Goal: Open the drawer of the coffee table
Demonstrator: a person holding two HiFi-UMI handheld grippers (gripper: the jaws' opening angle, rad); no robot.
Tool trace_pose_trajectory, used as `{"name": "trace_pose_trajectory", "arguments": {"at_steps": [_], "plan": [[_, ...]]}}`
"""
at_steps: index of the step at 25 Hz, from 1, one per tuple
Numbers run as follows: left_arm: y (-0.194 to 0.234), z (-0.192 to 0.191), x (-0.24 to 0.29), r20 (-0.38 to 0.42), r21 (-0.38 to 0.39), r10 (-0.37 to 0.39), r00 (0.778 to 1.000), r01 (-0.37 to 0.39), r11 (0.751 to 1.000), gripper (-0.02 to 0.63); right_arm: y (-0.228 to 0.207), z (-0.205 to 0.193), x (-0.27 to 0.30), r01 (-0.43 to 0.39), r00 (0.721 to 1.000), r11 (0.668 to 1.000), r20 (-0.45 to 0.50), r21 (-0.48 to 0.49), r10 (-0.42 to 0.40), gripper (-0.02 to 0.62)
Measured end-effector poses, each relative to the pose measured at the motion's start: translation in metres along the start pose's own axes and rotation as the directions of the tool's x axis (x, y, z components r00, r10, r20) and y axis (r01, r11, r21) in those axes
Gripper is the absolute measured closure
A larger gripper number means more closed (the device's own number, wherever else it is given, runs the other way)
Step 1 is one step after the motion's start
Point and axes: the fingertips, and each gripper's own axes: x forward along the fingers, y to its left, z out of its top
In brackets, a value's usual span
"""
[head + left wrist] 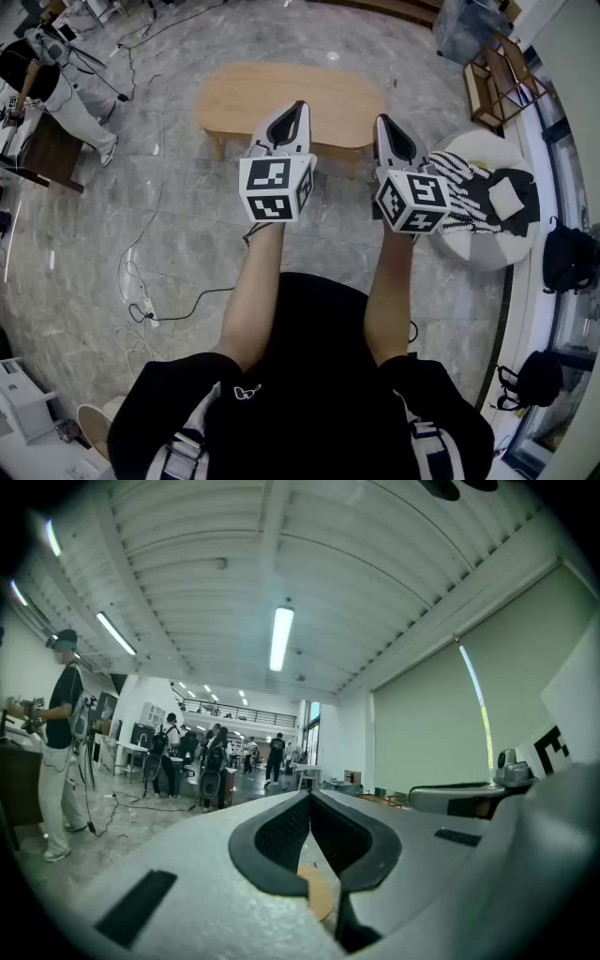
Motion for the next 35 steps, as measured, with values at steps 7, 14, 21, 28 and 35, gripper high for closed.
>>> {"name": "trace_pose_trajectory", "arguments": {"at_steps": [7, 14, 21, 28, 35], "plan": [[0.001, -0.001, 0.002, -0.002, -0.003, 0.002, 1.0, -0.002, 1.0, 0.595, 0.0, 0.001, 0.003, -0.01, 1.0, 1.0, 0.002, -0.009, 0.01, 0.583], [0.005, -0.002, 0.001, -0.003, -0.005, 0.007, 1.0, -0.007, 1.0, 0.596, -0.014, 0.005, -0.001, 0.044, 0.998, 0.999, 0.043, 0.03, -0.045, 0.583], [0.005, -0.003, 0.005, -0.006, -0.006, 0.021, 1.0, -0.021, 1.0, 0.596, -0.032, 0.007, -0.004, 0.071, 0.996, 0.996, 0.057, 0.046, -0.074, 0.583], [0.011, -0.001, 0.004, 0.0, 0.003, 0.043, 0.999, -0.043, 0.999, 0.595, -0.029, 0.008, 0.002, 0.042, 0.996, 0.998, 0.073, 0.056, -0.046, 0.583], [0.014, 0.002, 0.006, 0.012, 0.003, 0.059, 0.998, -0.059, 0.998, 0.596, -0.031, 0.011, 0.005, 0.027, 0.996, 0.998, 0.083, 0.05, -0.031, 0.583]]}}
